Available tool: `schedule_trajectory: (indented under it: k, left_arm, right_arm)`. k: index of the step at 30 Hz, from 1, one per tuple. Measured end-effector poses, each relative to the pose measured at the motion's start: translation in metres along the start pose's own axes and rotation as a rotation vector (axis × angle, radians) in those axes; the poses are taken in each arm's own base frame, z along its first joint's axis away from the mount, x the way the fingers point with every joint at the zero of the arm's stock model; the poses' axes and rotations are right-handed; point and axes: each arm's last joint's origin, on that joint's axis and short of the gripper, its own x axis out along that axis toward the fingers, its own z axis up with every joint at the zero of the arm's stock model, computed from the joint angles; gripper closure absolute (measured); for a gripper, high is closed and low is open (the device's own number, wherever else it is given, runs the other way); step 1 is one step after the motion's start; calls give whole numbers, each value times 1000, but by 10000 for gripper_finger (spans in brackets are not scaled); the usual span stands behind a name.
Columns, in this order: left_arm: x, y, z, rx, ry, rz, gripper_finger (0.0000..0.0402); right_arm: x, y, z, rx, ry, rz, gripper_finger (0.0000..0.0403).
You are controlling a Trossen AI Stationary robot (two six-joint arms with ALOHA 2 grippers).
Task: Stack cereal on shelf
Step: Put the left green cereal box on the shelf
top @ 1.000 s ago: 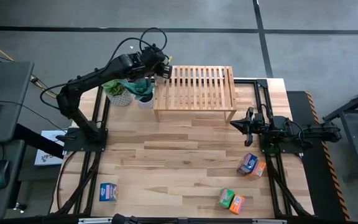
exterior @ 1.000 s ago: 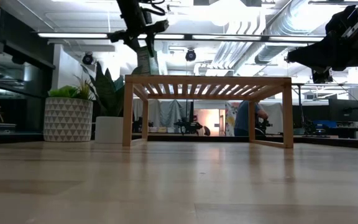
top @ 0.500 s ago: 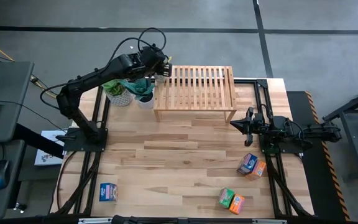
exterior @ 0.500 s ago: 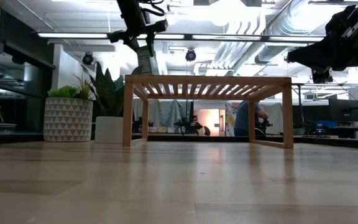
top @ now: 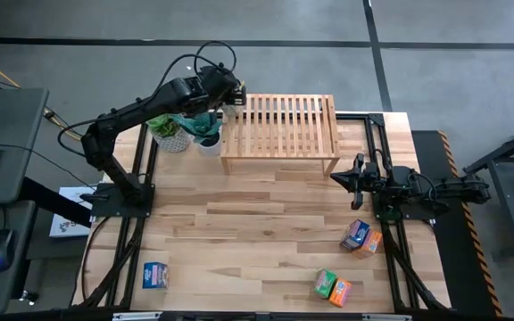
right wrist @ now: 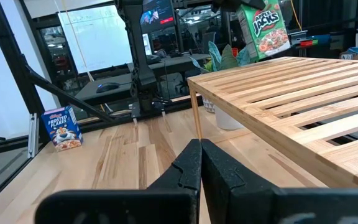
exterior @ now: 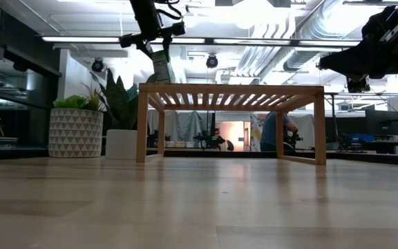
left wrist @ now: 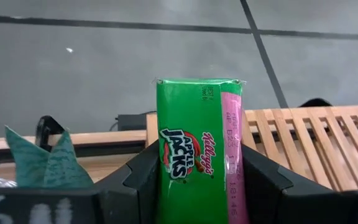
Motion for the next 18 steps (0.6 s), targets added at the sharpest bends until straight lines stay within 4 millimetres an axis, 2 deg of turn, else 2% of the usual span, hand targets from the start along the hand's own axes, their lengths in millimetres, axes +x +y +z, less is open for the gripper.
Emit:
schedule_trajectory:
  k: [11,18]
  left_arm:
    - [22,-12,-9,52,37,-8,245]
    - [23,-19,-12,86,41,-56,245]
  right_arm:
    - [0,0,0,0,0,0,402]
    - [0,0,0,0,0,0,402]
